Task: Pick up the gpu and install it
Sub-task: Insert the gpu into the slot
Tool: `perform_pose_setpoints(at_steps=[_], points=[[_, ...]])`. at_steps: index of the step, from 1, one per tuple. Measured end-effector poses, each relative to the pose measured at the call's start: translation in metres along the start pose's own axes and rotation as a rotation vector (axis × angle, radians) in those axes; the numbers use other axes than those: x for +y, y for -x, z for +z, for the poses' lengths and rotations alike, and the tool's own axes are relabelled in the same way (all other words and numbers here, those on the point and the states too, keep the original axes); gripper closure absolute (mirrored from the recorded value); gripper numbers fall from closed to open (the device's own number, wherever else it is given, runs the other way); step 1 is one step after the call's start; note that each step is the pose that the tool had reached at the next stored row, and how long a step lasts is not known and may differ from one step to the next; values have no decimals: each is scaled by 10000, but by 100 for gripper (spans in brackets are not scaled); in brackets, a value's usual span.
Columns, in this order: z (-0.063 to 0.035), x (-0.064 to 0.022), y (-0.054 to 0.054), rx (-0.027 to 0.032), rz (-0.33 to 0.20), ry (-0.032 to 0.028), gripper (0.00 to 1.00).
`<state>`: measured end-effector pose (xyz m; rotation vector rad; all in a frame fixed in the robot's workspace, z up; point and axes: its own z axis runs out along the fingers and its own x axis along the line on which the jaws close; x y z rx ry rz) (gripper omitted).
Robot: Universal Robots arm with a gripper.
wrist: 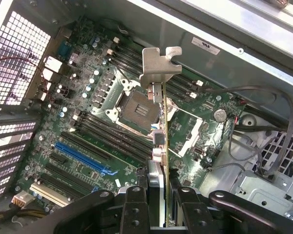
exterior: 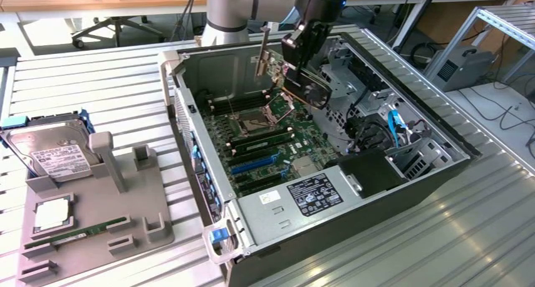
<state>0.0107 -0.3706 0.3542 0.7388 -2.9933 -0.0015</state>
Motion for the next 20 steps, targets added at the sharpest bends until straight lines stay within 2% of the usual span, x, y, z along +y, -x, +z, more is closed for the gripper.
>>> perform_pose_setpoints(at_steps=[20], points=[[0,0,0,8,-541,-31,73]])
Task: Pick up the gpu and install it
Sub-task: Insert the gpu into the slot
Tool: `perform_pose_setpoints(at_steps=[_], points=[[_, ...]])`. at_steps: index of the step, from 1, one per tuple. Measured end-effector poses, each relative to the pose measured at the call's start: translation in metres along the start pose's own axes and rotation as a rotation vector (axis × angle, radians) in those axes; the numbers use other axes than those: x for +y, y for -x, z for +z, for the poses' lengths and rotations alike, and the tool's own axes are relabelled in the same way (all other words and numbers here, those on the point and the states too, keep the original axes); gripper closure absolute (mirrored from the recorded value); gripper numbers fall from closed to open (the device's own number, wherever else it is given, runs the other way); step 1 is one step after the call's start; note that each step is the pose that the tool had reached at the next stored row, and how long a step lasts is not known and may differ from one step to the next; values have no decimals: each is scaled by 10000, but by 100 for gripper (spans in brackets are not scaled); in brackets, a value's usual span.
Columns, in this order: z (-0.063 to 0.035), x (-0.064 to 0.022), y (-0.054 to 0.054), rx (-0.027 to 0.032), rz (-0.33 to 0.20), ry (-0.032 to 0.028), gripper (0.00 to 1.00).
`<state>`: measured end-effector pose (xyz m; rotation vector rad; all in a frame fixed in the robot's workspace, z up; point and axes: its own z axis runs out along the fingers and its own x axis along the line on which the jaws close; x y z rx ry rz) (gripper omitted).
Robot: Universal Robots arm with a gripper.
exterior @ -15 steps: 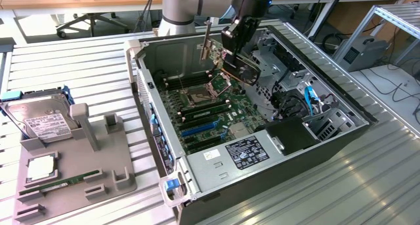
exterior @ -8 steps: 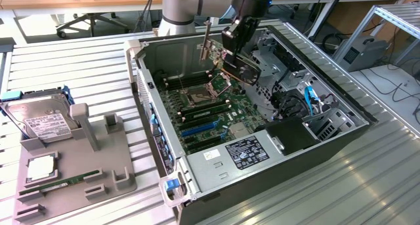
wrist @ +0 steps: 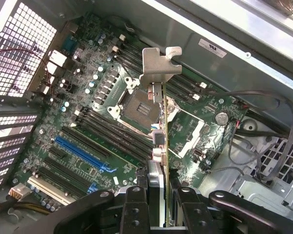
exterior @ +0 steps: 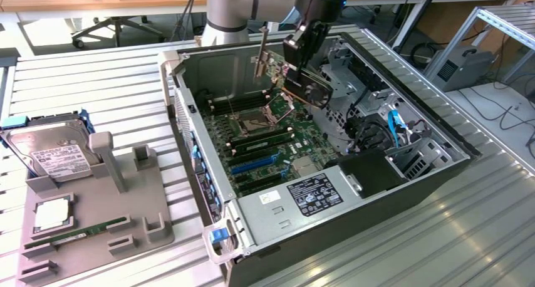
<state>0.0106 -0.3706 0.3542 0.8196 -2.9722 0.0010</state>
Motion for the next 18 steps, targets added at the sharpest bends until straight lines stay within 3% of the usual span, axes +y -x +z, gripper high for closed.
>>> perform_pose_setpoints(at_steps=[18], points=[[0,0,0,7,-509,-28,73]])
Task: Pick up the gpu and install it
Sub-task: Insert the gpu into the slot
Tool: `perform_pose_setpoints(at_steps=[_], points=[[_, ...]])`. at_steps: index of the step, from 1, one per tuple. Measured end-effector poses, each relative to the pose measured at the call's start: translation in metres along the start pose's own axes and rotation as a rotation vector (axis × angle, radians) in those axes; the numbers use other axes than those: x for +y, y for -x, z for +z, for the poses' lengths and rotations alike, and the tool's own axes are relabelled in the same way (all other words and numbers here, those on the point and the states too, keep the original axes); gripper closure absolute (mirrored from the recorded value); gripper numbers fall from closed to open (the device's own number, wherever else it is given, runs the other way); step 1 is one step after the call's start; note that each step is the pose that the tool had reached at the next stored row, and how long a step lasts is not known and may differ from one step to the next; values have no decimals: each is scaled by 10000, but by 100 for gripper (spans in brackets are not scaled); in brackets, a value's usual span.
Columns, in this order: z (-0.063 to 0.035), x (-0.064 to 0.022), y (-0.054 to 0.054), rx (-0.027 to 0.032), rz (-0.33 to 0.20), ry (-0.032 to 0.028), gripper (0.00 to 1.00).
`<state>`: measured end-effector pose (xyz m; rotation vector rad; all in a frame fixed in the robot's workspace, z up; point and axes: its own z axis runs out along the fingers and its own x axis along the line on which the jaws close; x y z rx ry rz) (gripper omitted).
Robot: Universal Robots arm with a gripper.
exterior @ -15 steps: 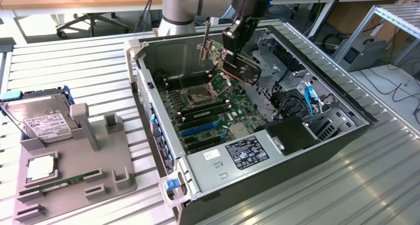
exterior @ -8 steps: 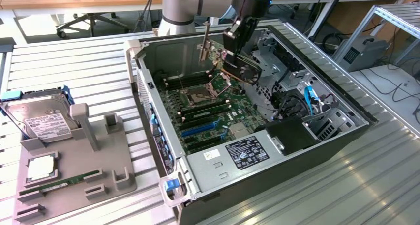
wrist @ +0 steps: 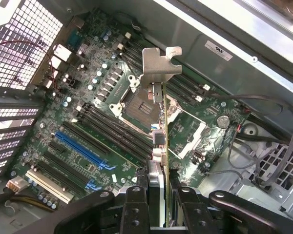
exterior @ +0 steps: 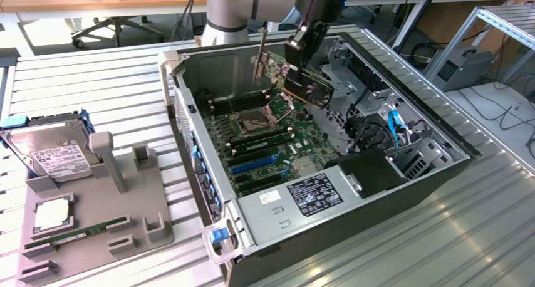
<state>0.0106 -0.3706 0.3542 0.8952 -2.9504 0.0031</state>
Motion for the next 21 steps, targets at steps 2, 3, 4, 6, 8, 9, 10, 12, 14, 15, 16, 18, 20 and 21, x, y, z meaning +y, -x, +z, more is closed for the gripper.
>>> perform_pose_setpoints(at_steps=[2,3,4,6,8,9,10,12,14,15,16,18,20,21], points=[[0,0,0,1,-49,-3,73],[0,0,0,2,-86,-6,73],[0,0,0,2,-117,-7,73],[0,0,0,3,-174,-10,73],[0,0,0,4,-231,-13,73],[0,0,0,4,-257,-14,73],[0,0,0,5,-315,-18,73],[0,0,0,6,-366,-21,73],[0,0,0,7,-430,-24,73],[0,0,0,8,-460,-27,73],[0,0,0,8,-482,-28,73],[0,0,0,9,-551,-32,73],[0,0,0,9,-604,-34,73],[0,0,0,9,-621,-35,73]])
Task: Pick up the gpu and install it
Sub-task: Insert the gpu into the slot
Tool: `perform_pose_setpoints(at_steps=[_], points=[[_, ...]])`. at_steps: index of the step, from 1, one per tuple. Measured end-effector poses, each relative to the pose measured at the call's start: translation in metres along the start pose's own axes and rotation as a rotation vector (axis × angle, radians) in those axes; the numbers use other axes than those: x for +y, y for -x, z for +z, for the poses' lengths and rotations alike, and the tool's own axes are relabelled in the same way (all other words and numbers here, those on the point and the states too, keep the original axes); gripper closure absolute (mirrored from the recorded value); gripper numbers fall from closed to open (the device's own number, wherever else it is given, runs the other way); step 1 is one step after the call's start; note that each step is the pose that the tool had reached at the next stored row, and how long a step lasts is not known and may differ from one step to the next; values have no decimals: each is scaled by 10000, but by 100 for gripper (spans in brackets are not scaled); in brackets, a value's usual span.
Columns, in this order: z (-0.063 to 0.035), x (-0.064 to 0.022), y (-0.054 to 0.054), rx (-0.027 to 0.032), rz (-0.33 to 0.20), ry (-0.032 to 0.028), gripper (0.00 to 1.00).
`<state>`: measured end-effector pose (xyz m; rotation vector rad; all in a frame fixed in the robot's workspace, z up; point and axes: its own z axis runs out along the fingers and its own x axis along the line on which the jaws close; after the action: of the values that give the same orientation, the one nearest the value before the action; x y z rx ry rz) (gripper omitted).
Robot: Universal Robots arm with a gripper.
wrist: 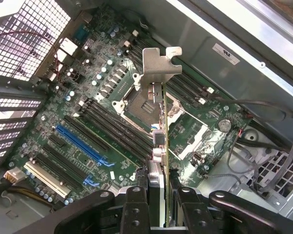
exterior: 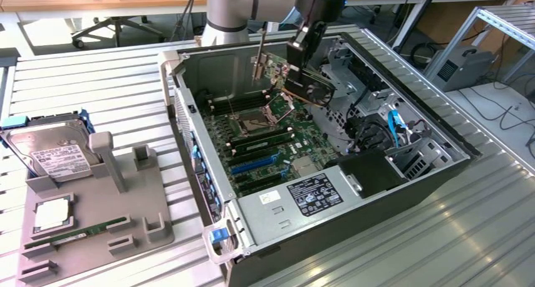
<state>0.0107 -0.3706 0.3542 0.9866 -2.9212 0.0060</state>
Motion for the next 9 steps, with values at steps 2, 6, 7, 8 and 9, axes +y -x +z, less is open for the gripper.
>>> perform_pose_setpoints(at_steps=[2,6,7,8,9], points=[[0,0,0,1,-57,-4,73],[0,0,0,3,-166,-9,73],[0,0,0,3,-190,-10,73],[0,-1,1,3,-214,-12,73],[0,-1,1,4,-236,-14,73]])
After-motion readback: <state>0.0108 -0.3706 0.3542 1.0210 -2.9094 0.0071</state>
